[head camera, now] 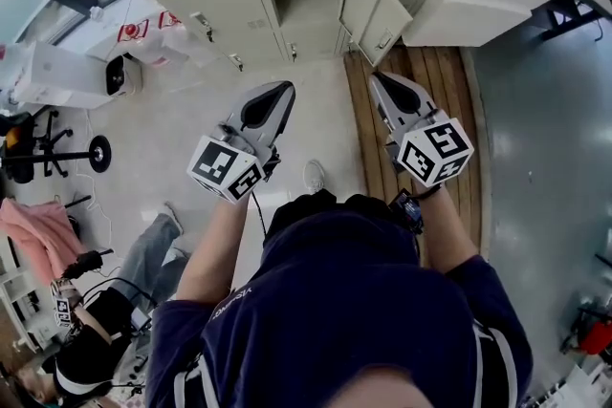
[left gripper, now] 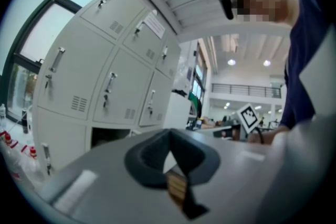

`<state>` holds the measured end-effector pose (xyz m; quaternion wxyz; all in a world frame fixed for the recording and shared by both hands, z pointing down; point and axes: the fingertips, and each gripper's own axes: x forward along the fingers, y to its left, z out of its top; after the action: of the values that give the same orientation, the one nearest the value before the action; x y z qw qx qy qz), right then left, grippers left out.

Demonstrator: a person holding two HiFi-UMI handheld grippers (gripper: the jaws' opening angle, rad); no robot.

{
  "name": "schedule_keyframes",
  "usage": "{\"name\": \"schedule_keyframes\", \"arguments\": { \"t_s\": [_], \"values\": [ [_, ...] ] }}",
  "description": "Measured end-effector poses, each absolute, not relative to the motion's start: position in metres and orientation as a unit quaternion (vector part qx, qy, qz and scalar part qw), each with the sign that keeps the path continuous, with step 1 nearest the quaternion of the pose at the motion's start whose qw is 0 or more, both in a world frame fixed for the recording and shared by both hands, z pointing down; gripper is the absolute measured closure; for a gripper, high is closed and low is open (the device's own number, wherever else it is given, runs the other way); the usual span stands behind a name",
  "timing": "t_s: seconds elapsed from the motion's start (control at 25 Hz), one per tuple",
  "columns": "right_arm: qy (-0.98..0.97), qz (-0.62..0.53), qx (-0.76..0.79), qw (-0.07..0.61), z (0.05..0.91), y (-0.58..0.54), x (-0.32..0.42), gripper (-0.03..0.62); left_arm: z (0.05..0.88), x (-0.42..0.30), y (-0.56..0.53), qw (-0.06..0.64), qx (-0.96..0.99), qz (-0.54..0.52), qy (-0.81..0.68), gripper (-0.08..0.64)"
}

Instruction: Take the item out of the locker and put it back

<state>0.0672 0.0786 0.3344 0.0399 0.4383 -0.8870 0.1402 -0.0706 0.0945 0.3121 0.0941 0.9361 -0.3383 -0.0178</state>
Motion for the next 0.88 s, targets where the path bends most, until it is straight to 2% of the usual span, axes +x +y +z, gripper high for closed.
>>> {"name": "schedule_keyframes", "arguments": {
  "t_s": [0.16,0.88],
  "values": [
    [-0.884,0.151,0.439,0.049,0.341,0.032,0.038,0.588,0.321,-0.099,0.047,0.113,0.935,-0.016,-0.337,0.557],
    [-0.886,0.16,0.43,0.069,0.372,-0.069,0.008,0.588,0.345,-0.124,-0.034,0.129,0.927,-0.001,-0.353,0.557]
  ]
}}
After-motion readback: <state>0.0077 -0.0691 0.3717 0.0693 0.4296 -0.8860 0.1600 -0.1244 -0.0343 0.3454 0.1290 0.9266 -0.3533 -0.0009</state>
